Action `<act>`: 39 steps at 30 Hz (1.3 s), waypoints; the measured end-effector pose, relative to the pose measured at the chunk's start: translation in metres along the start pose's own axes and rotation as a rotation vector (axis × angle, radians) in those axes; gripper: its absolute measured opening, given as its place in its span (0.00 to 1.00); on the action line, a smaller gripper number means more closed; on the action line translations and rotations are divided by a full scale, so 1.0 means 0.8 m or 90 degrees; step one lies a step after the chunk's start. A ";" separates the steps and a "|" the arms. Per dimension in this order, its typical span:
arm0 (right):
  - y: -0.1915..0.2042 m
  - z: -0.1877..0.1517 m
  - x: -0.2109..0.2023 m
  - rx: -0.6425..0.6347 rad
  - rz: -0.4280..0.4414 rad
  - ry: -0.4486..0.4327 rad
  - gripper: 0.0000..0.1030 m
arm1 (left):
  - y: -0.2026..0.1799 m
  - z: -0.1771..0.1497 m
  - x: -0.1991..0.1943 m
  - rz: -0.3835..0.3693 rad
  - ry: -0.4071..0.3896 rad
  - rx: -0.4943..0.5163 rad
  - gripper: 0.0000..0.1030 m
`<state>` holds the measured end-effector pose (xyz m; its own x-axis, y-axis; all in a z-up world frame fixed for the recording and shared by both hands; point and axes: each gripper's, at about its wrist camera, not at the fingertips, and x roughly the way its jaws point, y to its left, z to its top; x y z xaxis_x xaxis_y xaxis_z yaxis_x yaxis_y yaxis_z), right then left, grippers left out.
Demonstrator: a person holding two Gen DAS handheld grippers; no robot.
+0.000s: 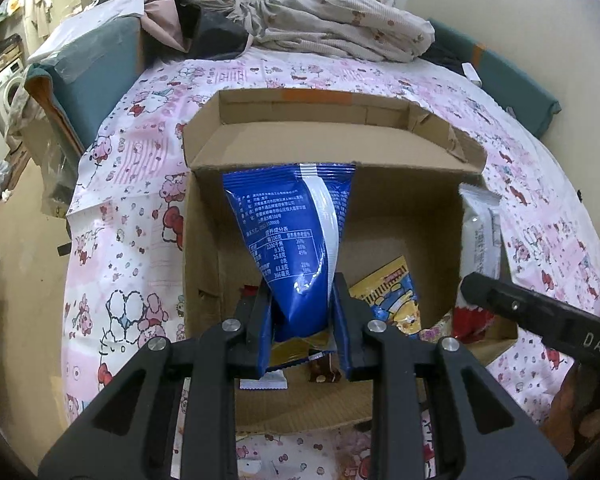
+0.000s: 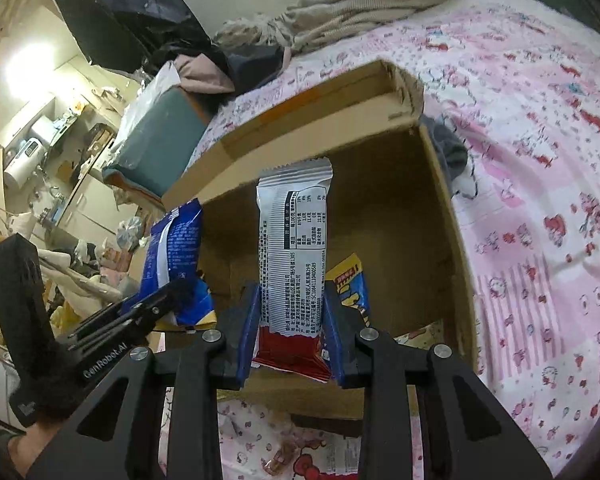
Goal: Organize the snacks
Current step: 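Lower both held snacks into the box and open both tools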
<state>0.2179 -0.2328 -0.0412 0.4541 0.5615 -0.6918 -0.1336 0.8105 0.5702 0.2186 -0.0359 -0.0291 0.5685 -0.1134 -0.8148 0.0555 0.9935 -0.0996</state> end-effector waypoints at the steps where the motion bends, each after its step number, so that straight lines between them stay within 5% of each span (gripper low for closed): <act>1: 0.001 -0.002 0.004 0.001 0.000 0.008 0.31 | 0.000 -0.001 0.002 -0.004 0.004 -0.006 0.23; 19: 0.005 -0.008 0.042 -0.012 -0.034 0.083 0.33 | 0.003 -0.005 0.012 -0.002 0.020 -0.010 0.27; 24: 0.006 -0.007 0.042 -0.010 -0.028 0.081 0.33 | 0.003 -0.004 0.007 0.005 0.014 -0.014 0.50; 26: 0.007 -0.007 0.041 -0.007 -0.022 0.078 0.33 | 0.004 -0.004 0.003 0.003 0.009 -0.019 0.75; 27: 0.007 -0.007 0.041 -0.006 -0.021 0.078 0.34 | 0.004 -0.005 0.000 0.006 0.004 -0.023 0.79; 29: 0.007 -0.006 0.038 -0.006 -0.019 0.074 0.41 | 0.005 -0.007 -0.005 0.004 -0.009 -0.026 0.81; 30: 0.007 -0.006 0.035 -0.005 -0.017 0.068 0.52 | 0.005 -0.008 -0.007 0.001 -0.011 -0.028 0.81; 39: 0.008 -0.005 0.007 -0.002 -0.038 0.020 0.63 | 0.014 -0.017 -0.025 -0.007 -0.022 -0.039 0.81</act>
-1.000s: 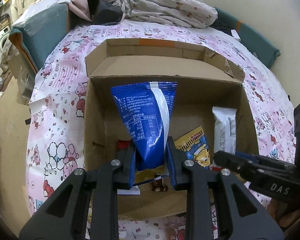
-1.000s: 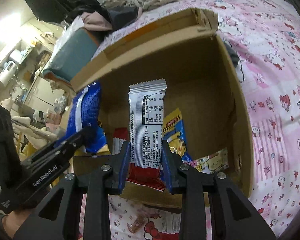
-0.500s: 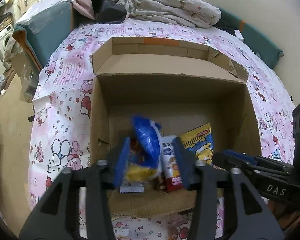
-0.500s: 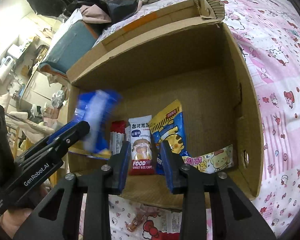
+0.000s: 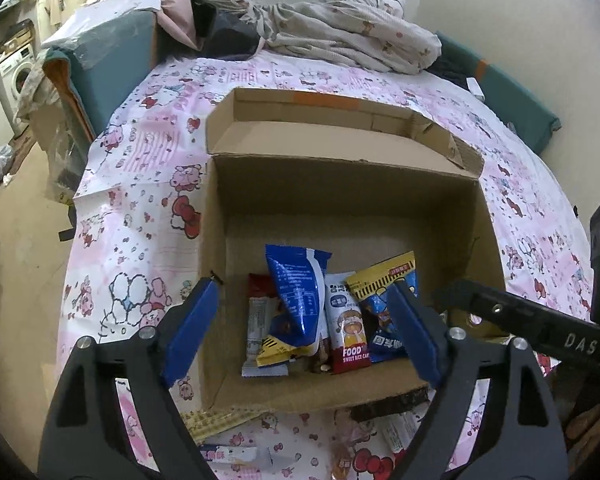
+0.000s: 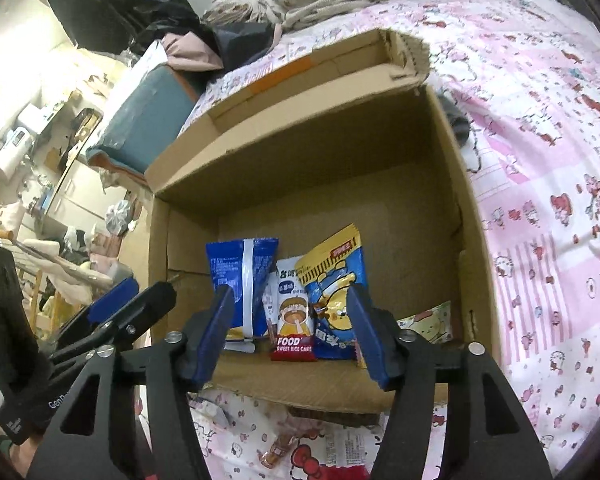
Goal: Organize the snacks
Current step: 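Lower both held snacks into the box and open both tools, then grasp the white-blue bar with the left tool while the right tool grasps the white-red bar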
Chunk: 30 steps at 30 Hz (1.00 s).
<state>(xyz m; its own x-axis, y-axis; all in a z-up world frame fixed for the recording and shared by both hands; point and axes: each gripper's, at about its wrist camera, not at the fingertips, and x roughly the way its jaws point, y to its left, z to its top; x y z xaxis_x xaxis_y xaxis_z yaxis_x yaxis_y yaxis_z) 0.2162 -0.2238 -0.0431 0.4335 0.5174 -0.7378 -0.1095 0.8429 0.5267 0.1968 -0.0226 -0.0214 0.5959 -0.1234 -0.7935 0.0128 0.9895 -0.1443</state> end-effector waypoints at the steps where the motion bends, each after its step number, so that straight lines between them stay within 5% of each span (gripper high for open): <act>1: -0.001 -0.001 -0.002 0.003 -0.001 -0.004 0.67 | 0.002 -0.001 -0.003 -0.006 -0.001 -0.004 0.81; 10: -0.005 -0.020 -0.043 0.020 -0.014 -0.050 0.90 | 0.018 -0.019 -0.036 0.006 -0.011 -0.017 0.81; 20: 0.002 -0.057 -0.072 0.006 -0.029 -0.072 0.91 | 0.044 -0.054 -0.063 -0.026 0.021 -0.044 0.88; 30: -0.001 -0.092 -0.084 0.016 -0.044 -0.061 0.91 | 0.075 -0.086 -0.063 -0.007 0.084 -0.088 0.90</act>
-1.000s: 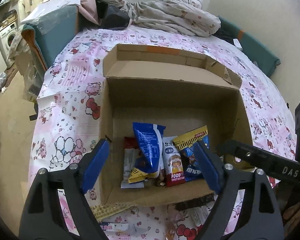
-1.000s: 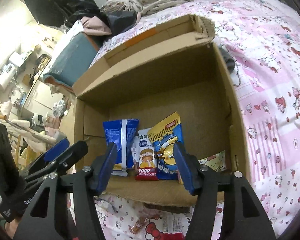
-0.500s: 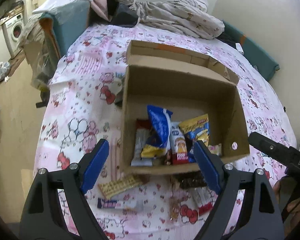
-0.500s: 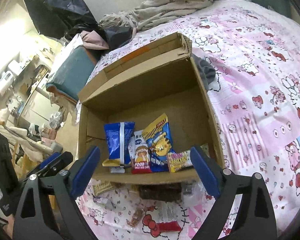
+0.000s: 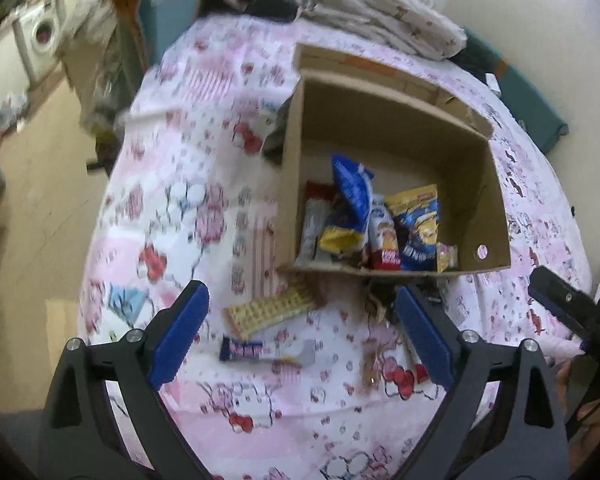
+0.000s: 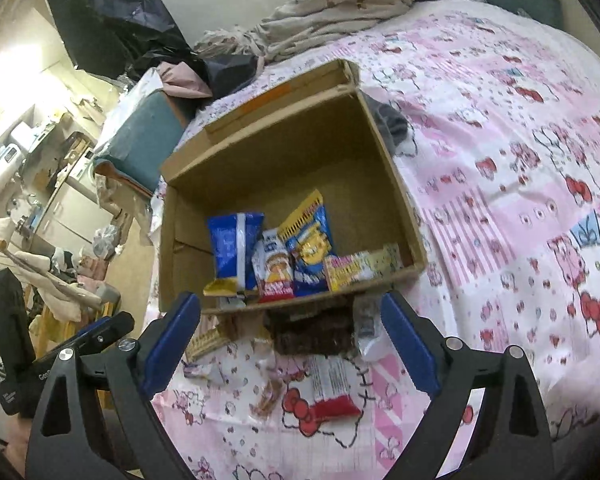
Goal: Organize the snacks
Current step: 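Grasp the white-blue bar with the left tool while the right tool grasps the white-red bar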
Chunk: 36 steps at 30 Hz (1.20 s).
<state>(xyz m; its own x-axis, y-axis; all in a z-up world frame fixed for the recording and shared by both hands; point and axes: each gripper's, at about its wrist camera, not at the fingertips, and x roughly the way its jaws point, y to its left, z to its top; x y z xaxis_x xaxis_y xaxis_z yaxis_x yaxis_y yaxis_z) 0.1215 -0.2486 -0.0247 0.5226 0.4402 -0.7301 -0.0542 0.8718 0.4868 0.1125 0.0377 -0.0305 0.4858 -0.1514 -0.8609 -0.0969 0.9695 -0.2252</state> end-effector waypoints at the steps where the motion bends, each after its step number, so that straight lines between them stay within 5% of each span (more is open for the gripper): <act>1: -0.002 -0.001 0.001 0.001 0.001 0.006 0.91 | 0.008 -0.001 0.004 -0.010 0.012 -0.017 0.90; 10: -0.043 -0.011 0.019 0.081 -0.017 0.071 0.91 | 0.036 -0.005 0.025 0.052 0.030 -0.050 0.90; 20: -0.068 -0.012 0.040 0.162 0.006 0.118 0.91 | 0.018 -0.030 0.100 0.060 0.176 0.013 0.75; 25: -0.070 -0.013 0.047 0.172 0.012 0.135 0.91 | -0.024 -0.044 0.112 0.050 0.242 0.188 0.73; 31: -0.064 -0.015 0.055 0.159 0.013 0.156 0.91 | -0.051 -0.057 0.146 0.053 0.331 0.397 0.44; 36: -0.055 -0.017 0.058 0.132 -0.004 0.159 0.91 | -0.060 -0.076 0.168 0.048 0.361 0.463 0.29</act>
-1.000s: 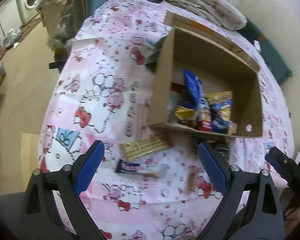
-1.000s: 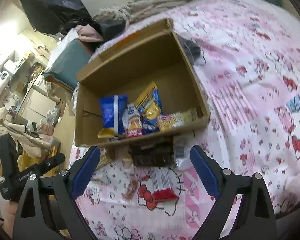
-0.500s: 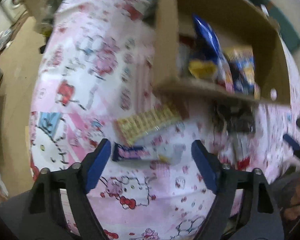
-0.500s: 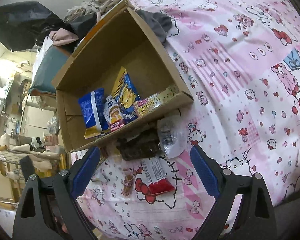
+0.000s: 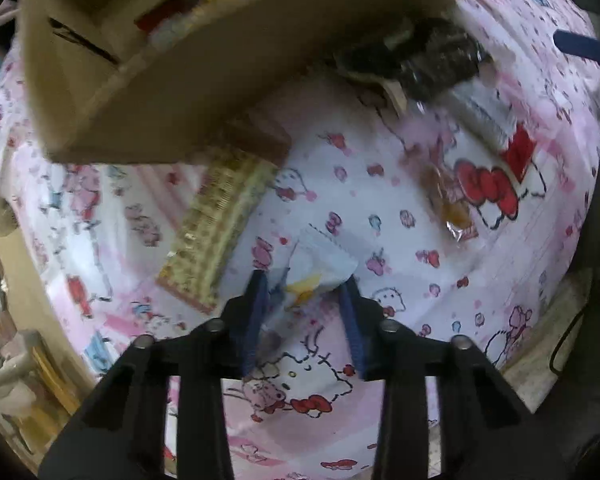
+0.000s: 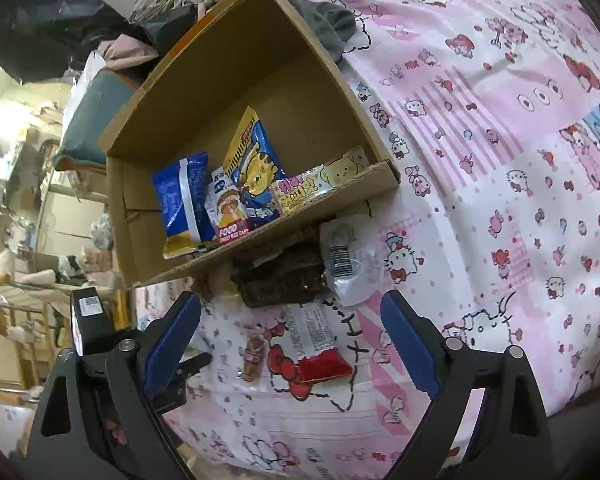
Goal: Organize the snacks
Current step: 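Grasp the white-blue bar with the left tool while the right tool grasps the white-red bar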
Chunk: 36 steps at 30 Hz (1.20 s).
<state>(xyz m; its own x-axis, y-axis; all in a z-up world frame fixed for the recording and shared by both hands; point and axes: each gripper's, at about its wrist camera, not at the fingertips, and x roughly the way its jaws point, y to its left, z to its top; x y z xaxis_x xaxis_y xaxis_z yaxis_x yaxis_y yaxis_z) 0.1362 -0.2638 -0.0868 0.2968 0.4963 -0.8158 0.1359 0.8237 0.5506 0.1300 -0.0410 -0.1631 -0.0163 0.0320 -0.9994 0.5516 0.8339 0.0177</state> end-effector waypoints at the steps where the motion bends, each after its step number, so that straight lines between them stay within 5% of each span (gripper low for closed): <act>1: 0.000 -0.001 0.001 0.000 -0.002 0.002 0.91 | 0.000 0.000 0.000 -0.004 -0.001 -0.004 0.25; 2: -0.001 -0.001 0.002 0.000 -0.003 0.004 0.91 | -0.001 0.001 -0.001 -0.012 0.004 -0.009 0.14; 11: -0.005 -0.002 0.003 0.004 -0.005 0.010 0.91 | -0.026 -0.011 -0.036 -0.068 -0.032 -0.064 0.13; 19: -0.005 -0.005 0.000 0.005 -0.002 0.009 0.91 | -0.028 -0.033 -0.083 -0.110 -0.126 -0.211 0.13; 26: -0.003 -0.006 0.004 0.010 0.005 0.023 0.91 | 0.006 -0.073 -0.093 -0.117 -0.173 -0.340 0.13; 33: -0.004 -0.008 0.012 0.007 0.002 0.042 0.90 | 0.017 -0.071 -0.100 -0.091 -0.198 -0.353 0.13; 36: -0.002 -0.010 0.026 -0.008 -0.020 0.067 0.79 | 0.018 -0.070 -0.099 -0.081 -0.201 -0.356 0.13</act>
<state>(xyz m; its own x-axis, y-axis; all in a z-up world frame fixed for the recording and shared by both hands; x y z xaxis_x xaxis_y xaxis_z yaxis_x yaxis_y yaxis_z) 0.1347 -0.2527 -0.1057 0.1923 0.4958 -0.8469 0.1307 0.8424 0.5228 0.0921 -0.0009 -0.0818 0.2403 -0.1775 -0.9543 0.0426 0.9841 -0.1723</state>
